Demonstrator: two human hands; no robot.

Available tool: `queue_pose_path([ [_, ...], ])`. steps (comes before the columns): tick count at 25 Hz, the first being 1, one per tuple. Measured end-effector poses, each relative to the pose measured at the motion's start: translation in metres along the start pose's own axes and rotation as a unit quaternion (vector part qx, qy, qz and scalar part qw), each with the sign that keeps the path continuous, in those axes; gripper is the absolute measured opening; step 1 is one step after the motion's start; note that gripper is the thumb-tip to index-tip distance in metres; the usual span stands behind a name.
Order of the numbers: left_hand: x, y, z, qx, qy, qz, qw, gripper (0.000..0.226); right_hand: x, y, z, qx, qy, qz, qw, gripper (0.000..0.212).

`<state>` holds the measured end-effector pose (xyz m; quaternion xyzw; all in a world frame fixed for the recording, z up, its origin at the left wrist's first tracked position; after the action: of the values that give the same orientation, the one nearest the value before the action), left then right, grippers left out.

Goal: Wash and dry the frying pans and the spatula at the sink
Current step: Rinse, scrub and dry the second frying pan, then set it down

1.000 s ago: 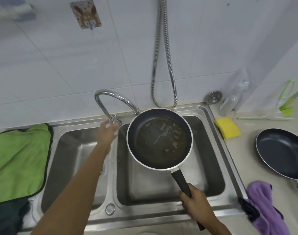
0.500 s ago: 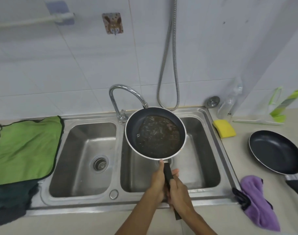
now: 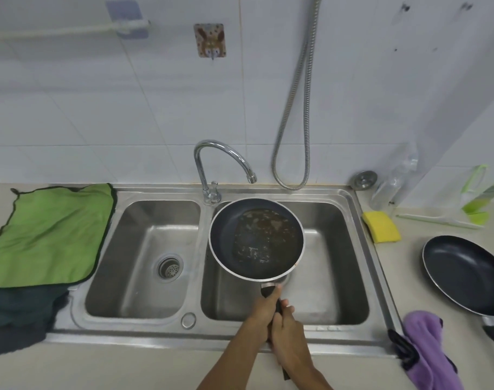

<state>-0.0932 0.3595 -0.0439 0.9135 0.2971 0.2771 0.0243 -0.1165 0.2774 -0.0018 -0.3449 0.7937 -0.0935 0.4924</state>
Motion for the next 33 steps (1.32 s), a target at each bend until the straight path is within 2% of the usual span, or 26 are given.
queue_pose_path([
  [12,0.004,0.009,0.022,0.054,0.041,-0.002,0.998,0.037,0.018,-0.005,0.038,-0.035,-0.009,-0.025,0.999,0.032],
  [20,0.004,0.018,0.032,0.092,0.102,0.008,0.991,0.039,0.03,-0.013,0.055,-0.058,-0.014,-0.017,0.998,0.038],
  [22,0.002,0.019,0.035,0.113,0.121,0.035,0.986,0.044,0.032,-0.018,0.059,-0.087,-0.018,-0.029,0.996,0.035],
  [24,0.0,0.022,0.037,0.144,0.144,0.064,0.977,0.049,0.031,-0.03,0.065,-0.098,-0.052,-0.087,0.99,0.03],
  [26,-0.002,0.025,0.038,0.171,0.154,0.065,0.971,0.049,0.027,-0.054,0.077,-0.061,-0.123,-0.184,0.973,0.029],
  [30,-0.004,0.034,0.036,0.17,0.142,0.012,0.975,0.042,0.025,-0.148,0.13,0.099,-0.204,-0.239,0.944,0.014],
  [33,-0.006,0.031,0.033,0.195,0.131,0.003,0.972,0.039,0.033,-0.227,0.197,0.256,-0.233,-0.36,0.866,0.028],
])
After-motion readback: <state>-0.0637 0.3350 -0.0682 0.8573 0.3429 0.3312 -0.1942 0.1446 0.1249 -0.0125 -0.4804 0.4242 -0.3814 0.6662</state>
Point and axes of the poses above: each hand's wrist, its own z-axis towards the middle knuckle, its own y-axis out of the palm, x = y × z, the point moved 3 cm from there along z, towards the middle knuckle, and after that the axes turned 3 degrees about z, right-handed, at the moved point
